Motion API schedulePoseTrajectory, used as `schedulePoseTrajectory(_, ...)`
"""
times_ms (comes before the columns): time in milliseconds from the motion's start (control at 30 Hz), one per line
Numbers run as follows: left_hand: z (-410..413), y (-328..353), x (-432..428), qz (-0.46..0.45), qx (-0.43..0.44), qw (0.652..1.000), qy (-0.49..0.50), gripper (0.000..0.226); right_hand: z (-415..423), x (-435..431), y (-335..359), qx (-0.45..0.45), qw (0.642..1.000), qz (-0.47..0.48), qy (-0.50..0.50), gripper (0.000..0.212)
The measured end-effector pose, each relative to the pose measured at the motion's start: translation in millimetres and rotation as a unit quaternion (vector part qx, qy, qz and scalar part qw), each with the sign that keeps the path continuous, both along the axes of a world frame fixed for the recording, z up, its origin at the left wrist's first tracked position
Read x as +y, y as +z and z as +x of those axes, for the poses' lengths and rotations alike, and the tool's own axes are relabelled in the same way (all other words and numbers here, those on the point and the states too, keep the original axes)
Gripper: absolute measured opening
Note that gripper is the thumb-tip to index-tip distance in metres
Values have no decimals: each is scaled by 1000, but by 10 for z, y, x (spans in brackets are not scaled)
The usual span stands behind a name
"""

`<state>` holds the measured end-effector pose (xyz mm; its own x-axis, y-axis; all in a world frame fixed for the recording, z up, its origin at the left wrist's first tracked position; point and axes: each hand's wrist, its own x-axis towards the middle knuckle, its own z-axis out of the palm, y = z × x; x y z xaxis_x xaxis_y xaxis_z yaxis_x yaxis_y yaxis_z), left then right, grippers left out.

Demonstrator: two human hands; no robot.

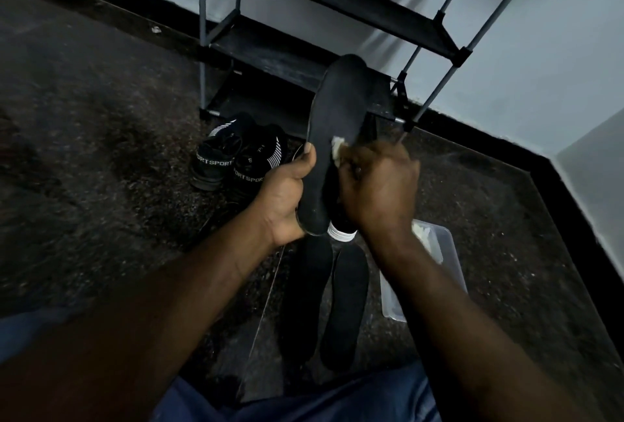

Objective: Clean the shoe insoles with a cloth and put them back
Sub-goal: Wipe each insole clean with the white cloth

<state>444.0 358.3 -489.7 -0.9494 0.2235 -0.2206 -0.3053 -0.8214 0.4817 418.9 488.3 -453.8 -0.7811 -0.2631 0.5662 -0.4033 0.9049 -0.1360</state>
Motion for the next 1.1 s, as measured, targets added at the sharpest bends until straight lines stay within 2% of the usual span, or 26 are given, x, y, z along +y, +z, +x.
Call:
schedulePoseTrajectory(133, 17, -1, -36, -5, -14, 1000, -15, 61, 339, 4, -253, -27, 998, -33, 42, 25)
schedulePoseTrajectory(233, 9, -13, -42, -7, -21, 999, 23, 56, 521, -3, -404, -71, 992, -85, 68, 28)
schedulePoseTrajectory(367, -18, -59, -16, -2, -25, 998, 49, 53, 678, -48, -490, -118, 973, -187, 62, 29)
schedulePoseTrajectory(633, -78, -201, -53, -8, -17, 997, 69, 57, 929, -283, -482, -156, 934, -310, 85, 22)
schedulePoseTrajectory(700, -75, -207, -47, -11, -16, 997, 74, 55, 941, -236, -521, -148, 938, -300, 92, 23)
schedulePoseTrajectory(867, -70, -164, -16, -27, -4, 998, 65, 57, 785, -53, -534, -107, 976, -180, 65, 30)
schedulePoseTrajectory(1100, -33, -135, 12, -73, -22, 997, 19, 57, 320, -18, -306, -58, 992, -115, -1, 29)
